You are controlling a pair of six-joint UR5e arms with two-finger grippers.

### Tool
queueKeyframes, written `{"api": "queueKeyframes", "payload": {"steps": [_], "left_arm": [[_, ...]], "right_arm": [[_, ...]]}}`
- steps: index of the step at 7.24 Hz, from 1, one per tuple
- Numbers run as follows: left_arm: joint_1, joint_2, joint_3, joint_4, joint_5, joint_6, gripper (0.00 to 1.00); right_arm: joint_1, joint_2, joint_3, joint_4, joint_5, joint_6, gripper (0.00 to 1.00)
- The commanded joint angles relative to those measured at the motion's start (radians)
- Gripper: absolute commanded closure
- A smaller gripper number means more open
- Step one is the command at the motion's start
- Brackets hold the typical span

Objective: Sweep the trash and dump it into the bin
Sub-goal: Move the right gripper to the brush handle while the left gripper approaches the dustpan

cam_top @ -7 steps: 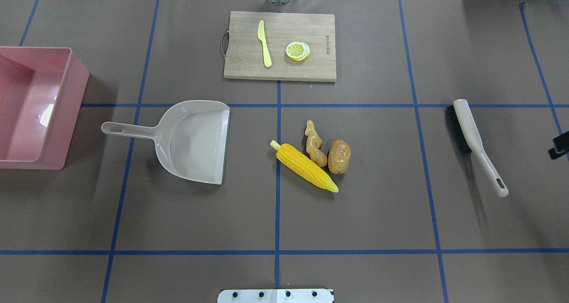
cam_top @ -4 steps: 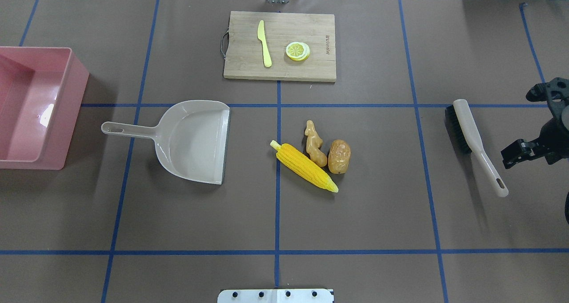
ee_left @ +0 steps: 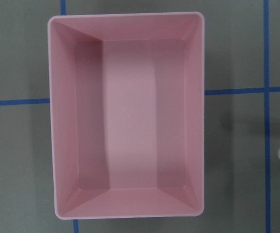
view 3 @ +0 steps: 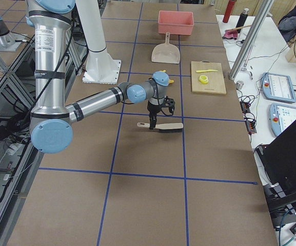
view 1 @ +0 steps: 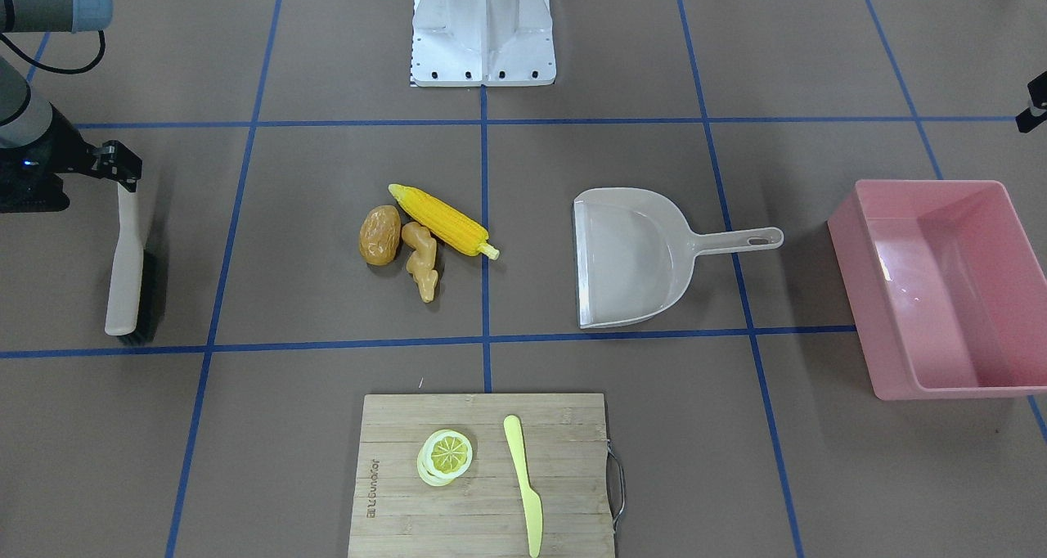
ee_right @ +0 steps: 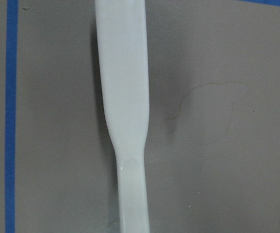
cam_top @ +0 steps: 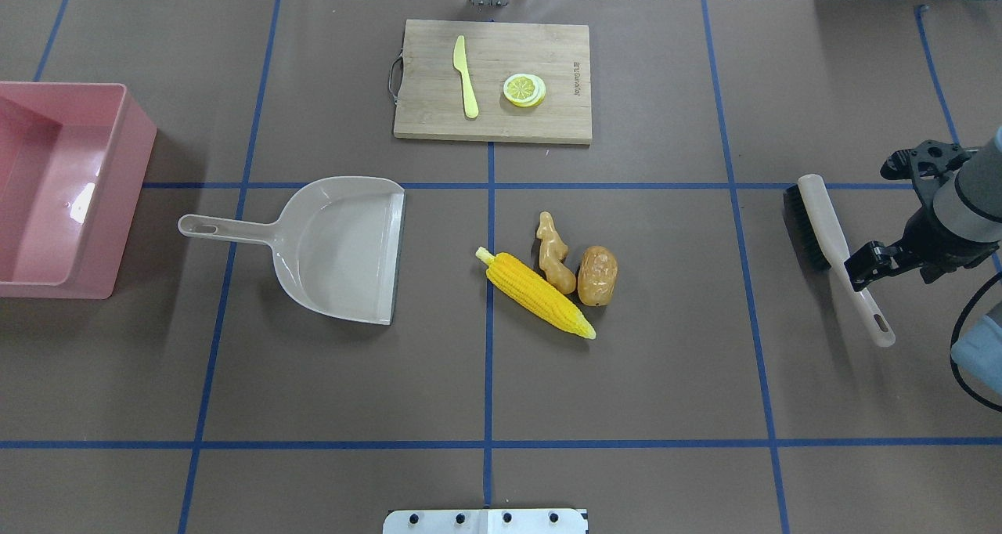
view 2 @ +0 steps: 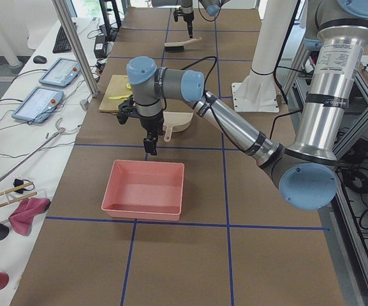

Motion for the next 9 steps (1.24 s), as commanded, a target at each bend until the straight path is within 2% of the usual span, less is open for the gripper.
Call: {"api": "queueKeyframes", "payload": {"steps": [1, 3, 5, 6, 7, 8, 9], "left_arm": [[0.068, -0.099, -0.043, 0.014, 0.041, 0.07, 0.02], [0.229, -0.216, -0.095, 0.011, 0.203, 0.171, 0.02], [0.391, -0.258, -0.089, -0.011, 0.271, 0.371, 0.02], [0.421, -0.249, -0.054, -0.08, 0.272, 0.459, 0.02], [0.433, -0.249, 0.009, -0.155, 0.256, 0.573, 0.02], [0.437, -0.247, 0.014, -0.174, 0.256, 0.6, 0.02], [0.437, -0.246, 0.029, -0.176, 0.255, 0.601, 0.02]], "right_arm": [[-0.001, 0.014, -0.049, 0.002, 0.037, 0.008, 0.0], [-0.001, 0.014, -0.084, 0.002, 0.104, 0.008, 0.0], [-0.008, 0.014, -0.106, 0.002, 0.108, 0.008, 0.0], [-0.025, 0.014, -0.109, 0.002, 0.106, 0.008, 0.01], [-0.028, 0.014, -0.109, 0.002, 0.106, 0.007, 0.22], [-0.028, 0.016, -0.108, 0.002, 0.106, 0.007, 0.46], [-0.028, 0.016, -0.101, 0.002, 0.106, 0.004, 0.48]]}}
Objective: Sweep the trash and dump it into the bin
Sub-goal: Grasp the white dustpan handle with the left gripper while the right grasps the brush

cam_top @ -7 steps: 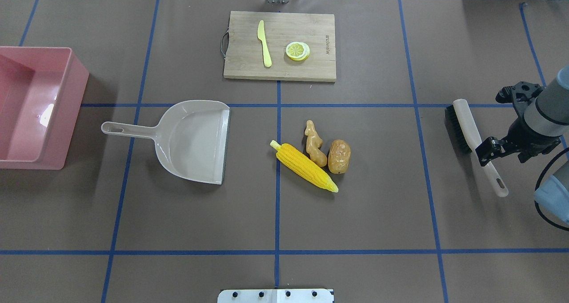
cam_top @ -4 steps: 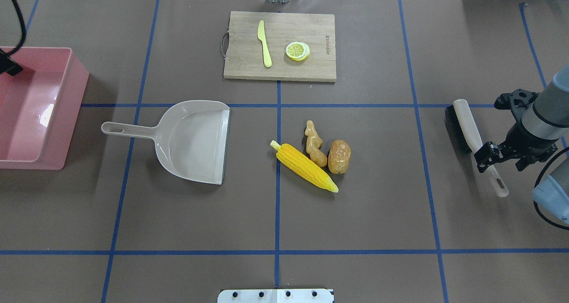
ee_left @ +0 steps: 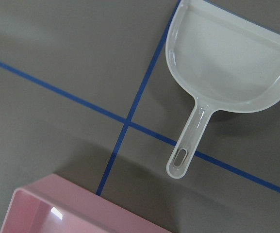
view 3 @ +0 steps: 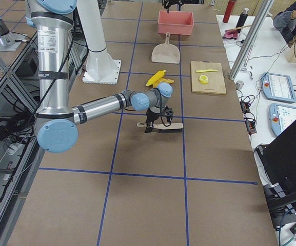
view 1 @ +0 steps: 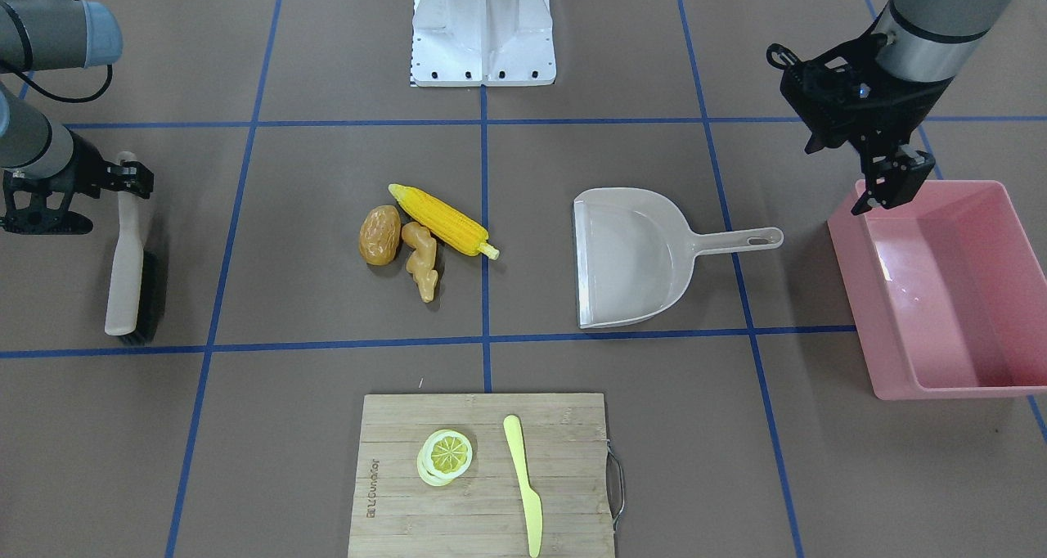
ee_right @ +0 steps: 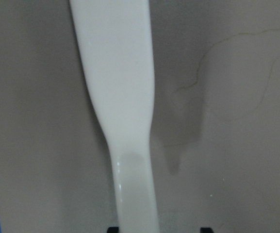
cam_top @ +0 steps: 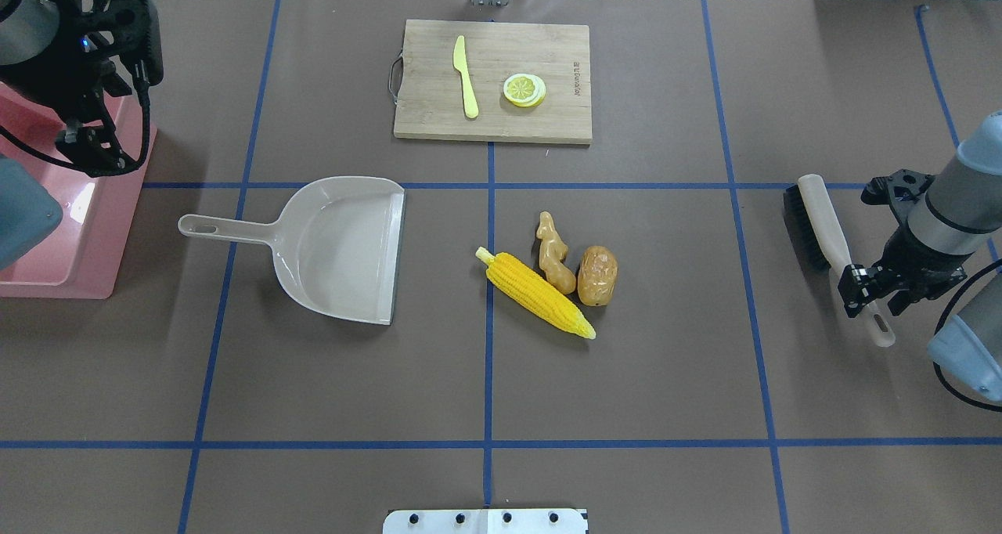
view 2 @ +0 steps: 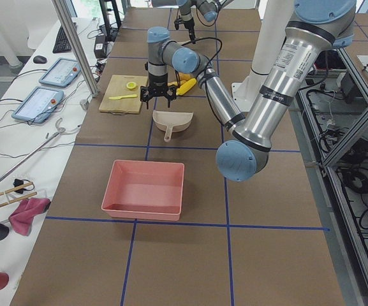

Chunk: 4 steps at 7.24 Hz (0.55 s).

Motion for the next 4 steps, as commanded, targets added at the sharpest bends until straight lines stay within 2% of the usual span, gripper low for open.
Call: {"api": "queueKeyframes", "payload": {"steps": [1, 3, 4], "left_arm": [[0.008, 0.002, 0.078, -0.02, -0.037, 0.027, 0.02], [0.066, 0.011, 0.083, -0.032, -0.044, 0.013, 0.02], [0.083, 0.032, 0.103, -0.098, -0.041, 0.01, 0.02]], "right_arm": [[-0.001, 0.002, 0.012, 0.0, 0.003, -0.004, 0.48], [-0.001, 0.007, 0.012, 0.0, 0.003, -0.003, 0.47], [-0.001, 0.013, 0.011, 0.0, 0.003, -0.003, 0.47]]}}
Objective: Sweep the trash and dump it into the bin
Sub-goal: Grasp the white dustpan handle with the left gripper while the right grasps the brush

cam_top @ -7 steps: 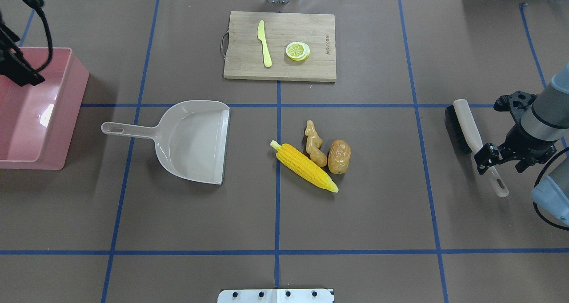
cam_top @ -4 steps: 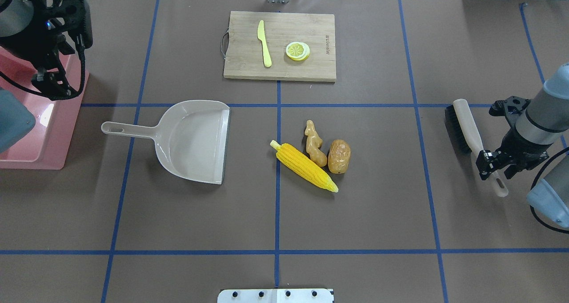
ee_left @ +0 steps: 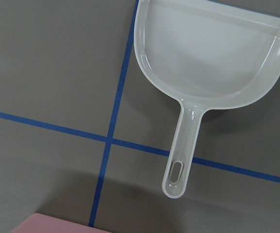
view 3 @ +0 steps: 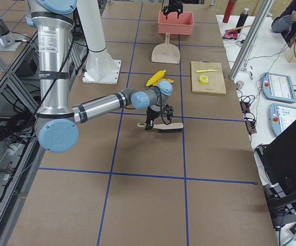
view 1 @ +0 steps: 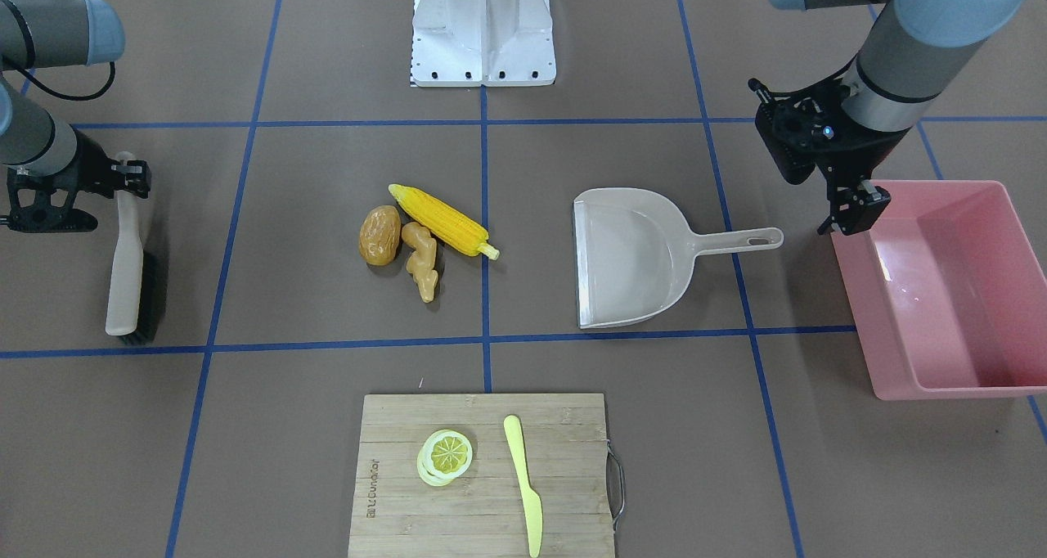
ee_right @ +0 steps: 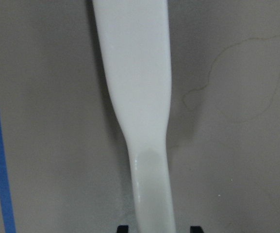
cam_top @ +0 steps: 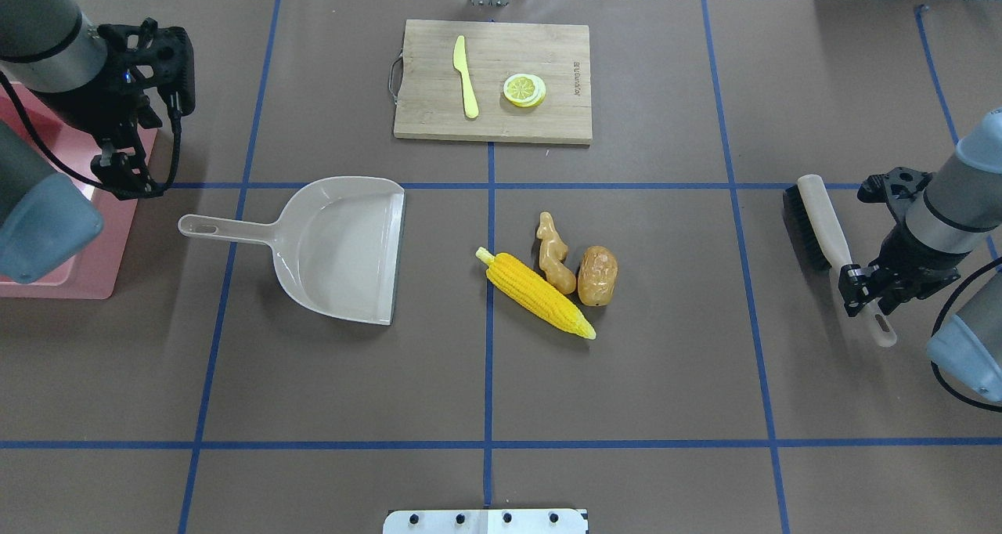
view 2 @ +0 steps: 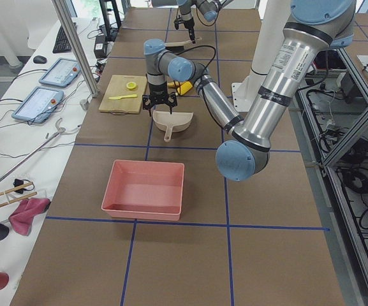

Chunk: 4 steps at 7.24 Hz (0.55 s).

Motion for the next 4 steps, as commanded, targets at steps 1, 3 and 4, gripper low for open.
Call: {"api": "queueKeyframes", "payload": {"steps": [1, 3, 4], "left_arm": [[0.047, 0.022, 0.057, -0.091, 0.001, -0.005, 0.02], [0.12, 0.025, 0.159, -0.277, 0.001, -0.102, 0.02], [0.128, 0.03, 0.17, -0.284, 0.003, -0.115, 0.02]], "right_arm": [[0.0, 0.006, -0.004, 0.0, 0.0, 0.0, 0.47], [0.0, 0.006, -0.008, 0.0, -0.003, -0.001, 0.48], [0.0, 0.006, -0.011, 0.0, -0.003, -0.004, 0.48]]}}
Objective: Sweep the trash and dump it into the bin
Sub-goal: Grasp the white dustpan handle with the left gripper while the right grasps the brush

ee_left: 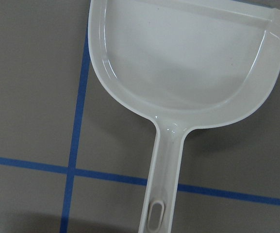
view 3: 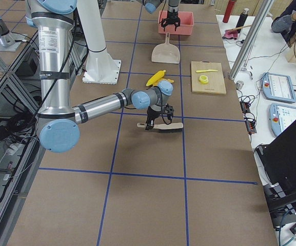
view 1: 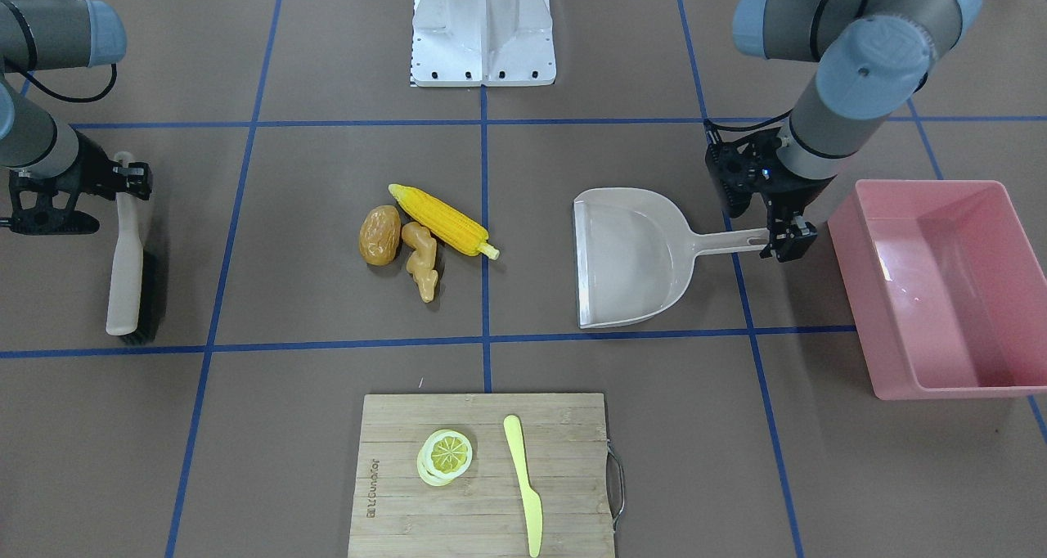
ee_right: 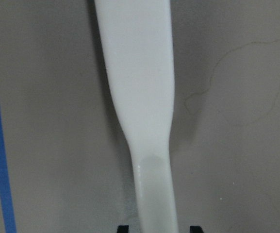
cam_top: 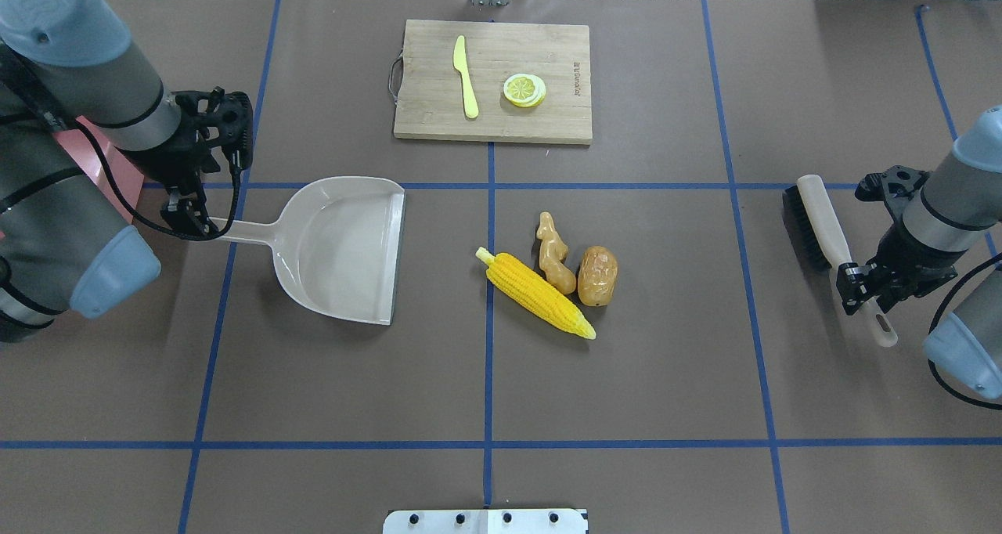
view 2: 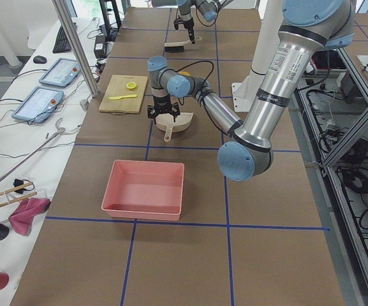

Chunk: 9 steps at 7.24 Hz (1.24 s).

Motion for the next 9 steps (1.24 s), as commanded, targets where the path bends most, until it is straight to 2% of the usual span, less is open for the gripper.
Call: {"api": "queueKeyframes", "payload": {"steps": [1, 2, 3, 5, 8, 9], "left_arm": [[0.056, 0.011, 0.063, -0.054, 0.0, -0.04, 0.02], [0.062, 0.016, 0.081, -0.054, 0.0, -0.037, 0.02], [0.082, 0.017, 0.098, -0.054, 0.001, -0.032, 0.02], [0.097, 0.02, 0.103, -0.082, 0.003, -0.027, 0.02], [0.099, 0.028, 0.114, -0.087, 0.022, -0.026, 0.04], [0.099, 0.032, 0.117, -0.091, 0.023, -0.027, 0.43]], "right_arm": [[-0.002, 0.0, -0.005, 0.0, -0.001, -0.004, 0.48], [-0.002, 0.0, -0.005, 0.0, -0.001, -0.004, 0.49], [-0.002, 0.0, -0.006, 0.0, -0.001, -0.006, 0.61], [-0.002, 0.0, 0.0, 0.002, -0.001, -0.007, 0.99], [0.0, 0.018, 0.036, -0.009, 0.002, 0.0, 1.0], [0.014, 0.02, 0.053, -0.009, -0.004, 0.0, 1.0]]}}
